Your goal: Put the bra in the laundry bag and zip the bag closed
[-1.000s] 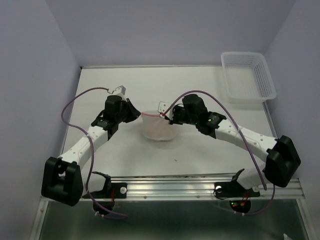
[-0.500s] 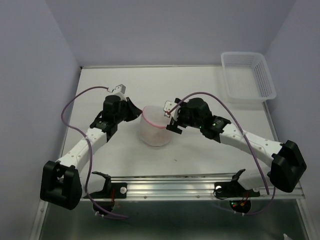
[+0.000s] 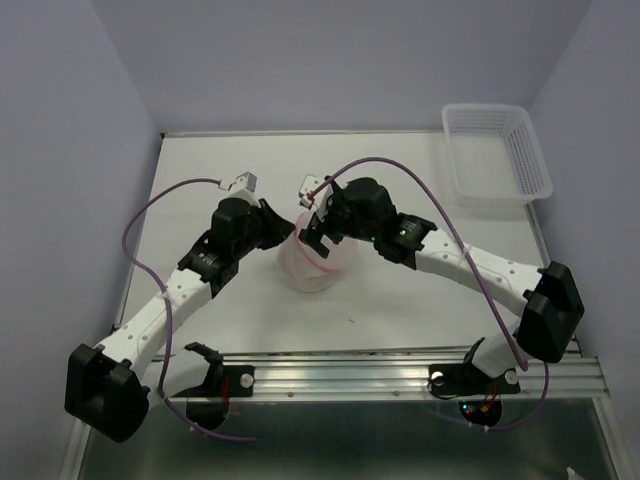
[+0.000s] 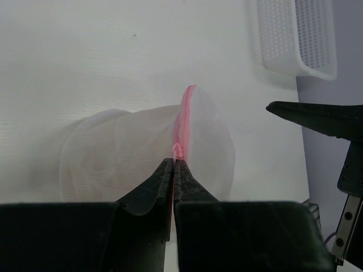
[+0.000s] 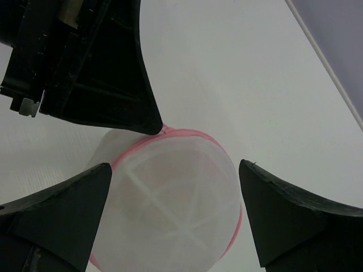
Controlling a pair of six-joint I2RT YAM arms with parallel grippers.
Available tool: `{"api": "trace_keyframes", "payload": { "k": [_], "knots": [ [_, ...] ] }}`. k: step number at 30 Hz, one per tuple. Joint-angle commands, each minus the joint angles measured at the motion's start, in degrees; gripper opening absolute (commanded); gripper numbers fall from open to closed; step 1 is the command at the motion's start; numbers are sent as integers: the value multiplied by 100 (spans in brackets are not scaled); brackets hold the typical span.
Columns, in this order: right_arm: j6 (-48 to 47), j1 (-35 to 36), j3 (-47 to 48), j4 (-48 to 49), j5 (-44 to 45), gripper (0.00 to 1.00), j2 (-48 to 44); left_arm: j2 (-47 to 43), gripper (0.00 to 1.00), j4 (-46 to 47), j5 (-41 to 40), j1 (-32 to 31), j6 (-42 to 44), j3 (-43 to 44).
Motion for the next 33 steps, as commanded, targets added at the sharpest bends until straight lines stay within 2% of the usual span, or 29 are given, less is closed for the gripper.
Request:
{"api": "trace_keyframes", "payload": {
  "k": [1, 4, 10, 18, 21, 22, 26, 29, 33],
  "knots": [
    [669, 333, 241, -122, 1009, 100, -60, -244, 0, -388, -662, -57, -723, 240],
    [564, 536, 153, -166, 1072, 100, -96, -270, 0, -617, -742, -66, -873, 274],
    [484, 1046, 442, -219, 2221, 100, 395, -419, 0, -873, -742, -75, -909, 345],
    [695, 1372, 610, -211, 3137, 98, 923, -595, 0, -1023, -742, -75, -1023, 249],
    [748, 1372, 584, -150, 3252, 79, 976, -683, 0, -1023, -742, -83, -1041, 205],
    [757, 1372, 505, -88, 3261, 60, 941, -692, 0, -1031, -742, -83, -1041, 187],
    [678, 1372, 268, 272, 3322, 23, 862, -753, 0, -1032, -742, -83, -1032, 125],
    [529, 1372, 154, 387, 3226, 13, 766, -745, 0, -1049, -742, -75, -1067, 55],
    [82, 1372, -189, 675, 2901, 9, 485, -710, 0, -1049, -1153, -75, -1181, -33]
  ]
}}
